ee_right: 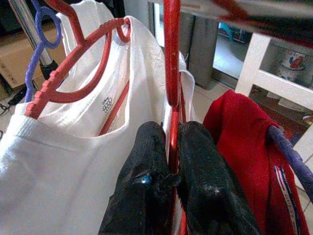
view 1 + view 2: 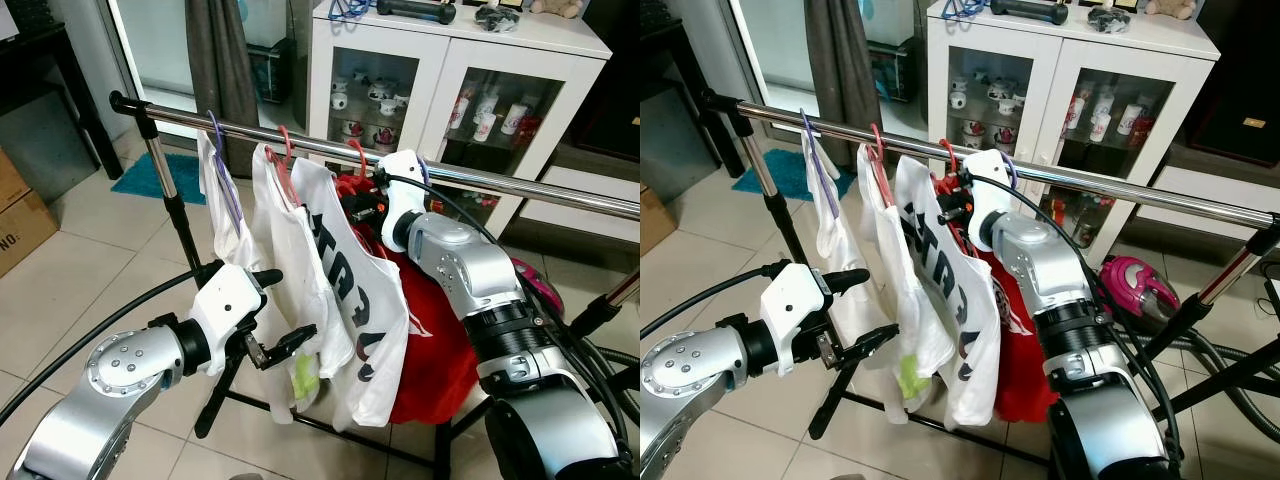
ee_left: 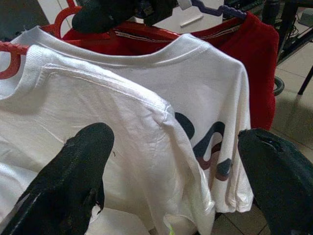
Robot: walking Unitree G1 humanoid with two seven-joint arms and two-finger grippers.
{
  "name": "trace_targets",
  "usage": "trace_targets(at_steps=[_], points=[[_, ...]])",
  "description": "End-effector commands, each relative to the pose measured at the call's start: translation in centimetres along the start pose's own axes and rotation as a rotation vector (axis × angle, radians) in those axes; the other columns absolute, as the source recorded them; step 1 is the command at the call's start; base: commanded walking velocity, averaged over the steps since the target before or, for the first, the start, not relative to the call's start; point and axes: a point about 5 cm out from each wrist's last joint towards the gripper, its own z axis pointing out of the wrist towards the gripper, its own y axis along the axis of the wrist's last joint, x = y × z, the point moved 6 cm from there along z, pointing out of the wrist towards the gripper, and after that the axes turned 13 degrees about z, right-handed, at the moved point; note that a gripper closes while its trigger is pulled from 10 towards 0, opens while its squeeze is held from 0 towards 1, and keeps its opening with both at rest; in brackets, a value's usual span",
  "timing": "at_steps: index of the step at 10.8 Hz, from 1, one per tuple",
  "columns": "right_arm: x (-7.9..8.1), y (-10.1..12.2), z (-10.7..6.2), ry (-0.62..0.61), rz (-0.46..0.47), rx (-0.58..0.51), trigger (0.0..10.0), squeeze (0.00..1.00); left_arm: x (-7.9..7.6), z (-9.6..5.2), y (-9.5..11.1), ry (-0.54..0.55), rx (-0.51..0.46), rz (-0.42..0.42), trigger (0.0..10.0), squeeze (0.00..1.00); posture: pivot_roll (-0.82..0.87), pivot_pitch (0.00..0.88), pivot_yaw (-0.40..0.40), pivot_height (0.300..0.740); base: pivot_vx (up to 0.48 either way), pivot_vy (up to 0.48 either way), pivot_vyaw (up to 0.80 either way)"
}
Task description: Hang hanger
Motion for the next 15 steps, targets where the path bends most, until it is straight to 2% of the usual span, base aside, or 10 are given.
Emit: trace_targets(at_steps=[1,6,7,9,15], points=[[-0.3,0.4,0.1,-0.021,-0.018,0.001,10.0,0.0,-0.2,0.1,-0.1,-0.004,0.003,0.005,10.0,0.0,0.18,0.0,-0.043,0.74,0.0,0.0,0.0],[-0.8,-0.5,0.9,-0.065,-0.023,0.046,10.0,0.0,-0.3,0.1,-0.2,-0.009,0.005,0.004,10.0,0.0,0.18,0.0,-0.044,0.74,0.0,0.0,0.0],[-0.7,-0.5,1.1,-0.06,-0.011,0.042,4.0,0.0,-0.3,0.1,-0.2,-0.008,0.005,0.004,10.0,0.0,0.18,0.0,-0.046,0.74,0.0,0.0,0.0],[-0.6,-0.3,1.1,-0.049,-0.008,0.035,0.0,0.0,-0.3,0.0,-0.3,-0.006,0.007,0.004,10.0,0.0,0.18,0.0,-0.047,0.74,0.0,0.0,0.0],[-0.1,-0.4,1.2,-0.014,-0.016,0.029,0.0,0.0,-0.2,0.0,-0.3,-0.009,0.007,0.011,10.0,0.0,0.18,0.0,-0.042,0.74,0.0,0.0,0.0]])
